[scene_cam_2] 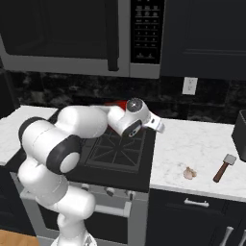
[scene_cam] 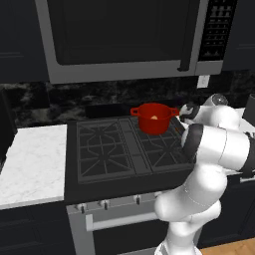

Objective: Put the garlic and potato in the pot. Retrieve the spatula and lightly stir the vegetables in the pot.

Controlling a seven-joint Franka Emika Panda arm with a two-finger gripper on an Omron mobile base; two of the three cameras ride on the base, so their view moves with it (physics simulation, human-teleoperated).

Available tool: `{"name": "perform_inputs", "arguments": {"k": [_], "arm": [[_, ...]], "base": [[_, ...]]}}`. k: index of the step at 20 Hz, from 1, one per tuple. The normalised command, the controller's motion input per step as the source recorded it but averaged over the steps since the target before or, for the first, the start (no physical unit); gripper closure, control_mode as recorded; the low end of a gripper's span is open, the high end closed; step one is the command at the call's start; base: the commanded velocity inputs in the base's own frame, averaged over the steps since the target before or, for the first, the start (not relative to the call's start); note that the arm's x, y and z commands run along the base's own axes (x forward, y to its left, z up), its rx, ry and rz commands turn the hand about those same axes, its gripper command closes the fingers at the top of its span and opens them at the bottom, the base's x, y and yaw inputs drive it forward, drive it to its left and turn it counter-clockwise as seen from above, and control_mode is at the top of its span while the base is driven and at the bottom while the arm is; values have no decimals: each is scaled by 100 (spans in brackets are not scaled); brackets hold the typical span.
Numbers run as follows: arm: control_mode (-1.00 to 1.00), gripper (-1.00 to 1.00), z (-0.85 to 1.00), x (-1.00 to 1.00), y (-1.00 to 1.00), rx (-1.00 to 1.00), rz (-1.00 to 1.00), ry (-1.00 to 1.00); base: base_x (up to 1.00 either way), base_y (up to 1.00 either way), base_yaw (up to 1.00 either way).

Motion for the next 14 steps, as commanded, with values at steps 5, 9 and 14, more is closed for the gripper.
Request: {"name": "perform_inputs", "arguments": {"k": [5, 9, 14], "arm": [[-100, -100, 0, -38, -100, -13, 0, 55], [-100, -100, -21, -8, -100, -5, 0, 22], [-100, -100, -38, -19, -77, 5, 0, 9]], "base": [[0, 0, 0], [0, 0, 0], [0, 0, 0]]}}
